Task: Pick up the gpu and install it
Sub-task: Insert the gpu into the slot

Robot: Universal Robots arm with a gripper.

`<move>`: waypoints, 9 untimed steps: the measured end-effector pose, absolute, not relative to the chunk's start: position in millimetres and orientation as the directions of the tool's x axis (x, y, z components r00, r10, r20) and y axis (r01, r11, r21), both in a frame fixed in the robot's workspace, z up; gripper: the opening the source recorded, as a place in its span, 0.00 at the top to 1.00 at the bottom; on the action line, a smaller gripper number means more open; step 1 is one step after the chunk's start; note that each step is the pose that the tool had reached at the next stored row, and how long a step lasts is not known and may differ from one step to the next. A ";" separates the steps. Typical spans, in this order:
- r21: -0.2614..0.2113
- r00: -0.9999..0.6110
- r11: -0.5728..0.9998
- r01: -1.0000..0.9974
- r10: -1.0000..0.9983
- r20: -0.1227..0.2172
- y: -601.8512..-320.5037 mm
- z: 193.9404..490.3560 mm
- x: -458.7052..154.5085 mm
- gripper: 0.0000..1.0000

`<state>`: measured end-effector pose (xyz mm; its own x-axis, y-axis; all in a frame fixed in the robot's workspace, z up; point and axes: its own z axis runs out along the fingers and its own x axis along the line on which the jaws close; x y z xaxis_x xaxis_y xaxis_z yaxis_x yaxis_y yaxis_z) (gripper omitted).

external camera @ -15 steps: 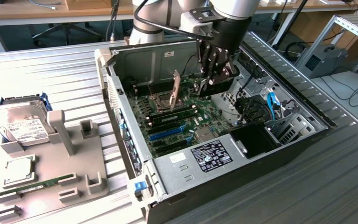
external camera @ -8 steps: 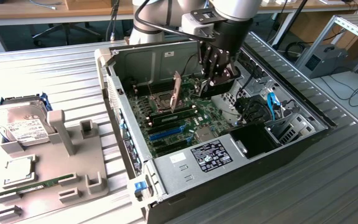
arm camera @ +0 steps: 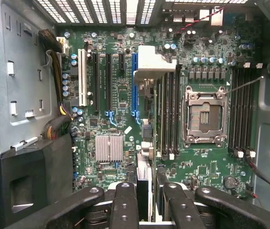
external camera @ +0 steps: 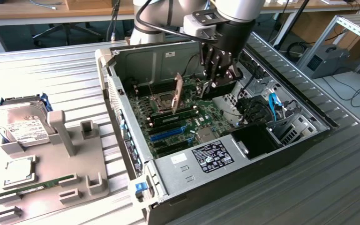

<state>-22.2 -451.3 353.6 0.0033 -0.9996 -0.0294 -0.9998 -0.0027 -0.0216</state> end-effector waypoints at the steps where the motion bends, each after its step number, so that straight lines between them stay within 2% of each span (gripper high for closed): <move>1: -0.022 0.003 -0.003 -1.000 -1.000 -0.029 -451.7 353.6 -22.2 0.74; 9: -0.022 0.003 -0.003 -1.000 -1.000 -0.029 -455.1 353.2 -22.2 0.74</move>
